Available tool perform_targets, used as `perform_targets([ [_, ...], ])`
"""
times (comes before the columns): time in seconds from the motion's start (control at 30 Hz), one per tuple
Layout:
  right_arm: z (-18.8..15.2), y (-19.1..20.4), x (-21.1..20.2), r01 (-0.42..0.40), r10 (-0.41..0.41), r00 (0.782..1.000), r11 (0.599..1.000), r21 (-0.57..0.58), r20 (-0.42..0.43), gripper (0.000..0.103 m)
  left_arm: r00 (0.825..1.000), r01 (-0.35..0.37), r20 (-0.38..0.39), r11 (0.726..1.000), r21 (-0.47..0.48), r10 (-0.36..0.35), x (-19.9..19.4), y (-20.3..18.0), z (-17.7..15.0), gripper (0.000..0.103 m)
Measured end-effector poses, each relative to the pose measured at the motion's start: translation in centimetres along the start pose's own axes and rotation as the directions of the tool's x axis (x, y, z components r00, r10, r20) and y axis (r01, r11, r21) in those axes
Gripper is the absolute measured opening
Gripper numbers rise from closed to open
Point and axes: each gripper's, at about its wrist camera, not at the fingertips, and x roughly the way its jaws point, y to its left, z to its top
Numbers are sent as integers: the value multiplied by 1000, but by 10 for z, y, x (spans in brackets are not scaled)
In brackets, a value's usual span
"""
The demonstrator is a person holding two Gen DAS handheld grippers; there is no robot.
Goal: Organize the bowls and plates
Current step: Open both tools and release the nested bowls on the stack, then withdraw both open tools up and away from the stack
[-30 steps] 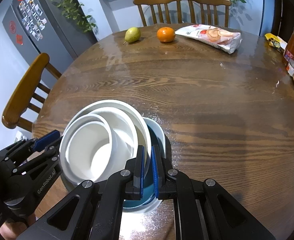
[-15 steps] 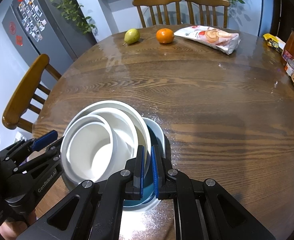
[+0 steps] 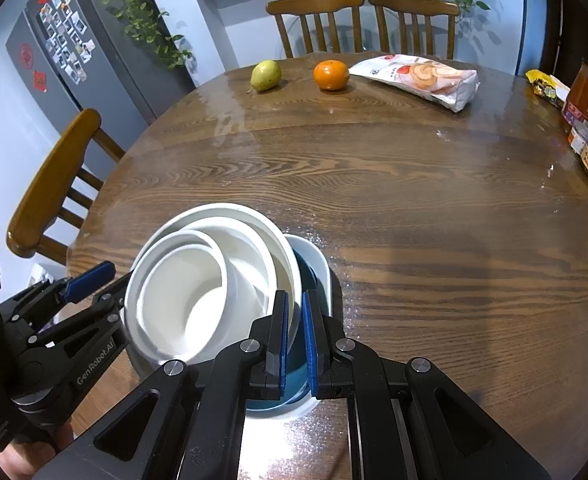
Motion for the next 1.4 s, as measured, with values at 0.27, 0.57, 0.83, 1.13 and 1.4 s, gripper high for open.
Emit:
perform_targets([
  [0.27, 0, 1, -1, 1, -1, 1000, 1000, 1, 2, 11, 1000, -4, 8, 1000, 2, 4, -3, 0, 0, 32],
  [0.57, -2, -2, -5, -2, 1, 1000, 1000, 13, 11, 11, 1000, -10, 18, 1000, -9, 10, -4, 3, 0, 42],
  [0.83, -5, -1, -9, -9, 9, 1000, 1000, 11, 20, 11, 1000, -6, 31, 1000, -3, 6, -9, 4, -2, 48],
  [1.13, -9, 4, -22, -21, 22, 999, 1000, -6, 31, 11, 999, 11, 49, 1000, 1, -12, -20, 7, -5, 63],
  [1.4, -16, 11, -33, -40, 41, 998, 999, -32, 40, 12, 996, 34, 87, 999, 8, -35, -40, 8, -6, 77],
])
